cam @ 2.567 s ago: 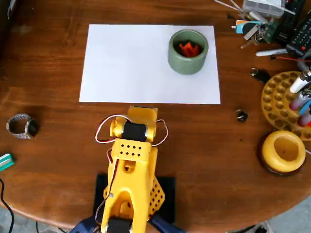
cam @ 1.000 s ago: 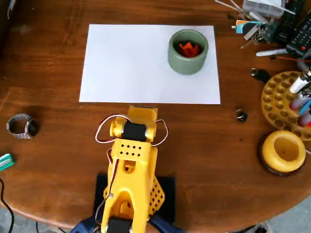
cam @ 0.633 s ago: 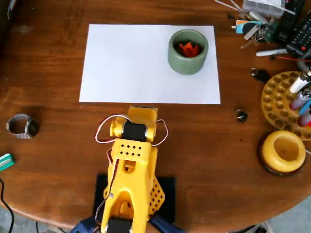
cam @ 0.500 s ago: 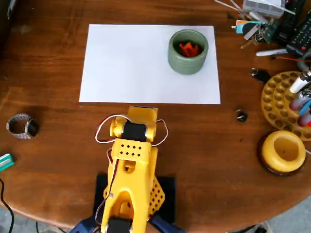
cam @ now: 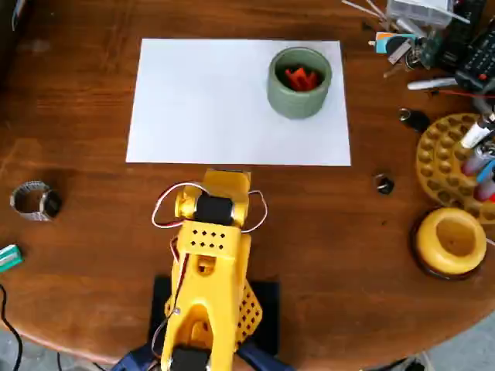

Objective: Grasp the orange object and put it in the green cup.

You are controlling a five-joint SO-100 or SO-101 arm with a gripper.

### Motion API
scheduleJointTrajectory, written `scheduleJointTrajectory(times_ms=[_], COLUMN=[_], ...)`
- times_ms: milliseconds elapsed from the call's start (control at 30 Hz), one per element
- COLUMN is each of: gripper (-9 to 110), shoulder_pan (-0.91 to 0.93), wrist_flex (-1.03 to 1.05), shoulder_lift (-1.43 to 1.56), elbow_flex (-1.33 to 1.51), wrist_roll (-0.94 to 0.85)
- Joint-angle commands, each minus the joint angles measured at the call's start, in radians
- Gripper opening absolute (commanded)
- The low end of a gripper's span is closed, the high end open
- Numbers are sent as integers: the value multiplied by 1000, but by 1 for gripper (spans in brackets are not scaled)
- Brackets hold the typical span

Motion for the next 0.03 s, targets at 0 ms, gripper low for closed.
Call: scheduleJointTrajectory(times_ms=[0], gripper=[0], shoulder_pan=[-6], wrist_flex=[5], shoulder_lift=[2], elbow_flex=[2], wrist_roll=[3])
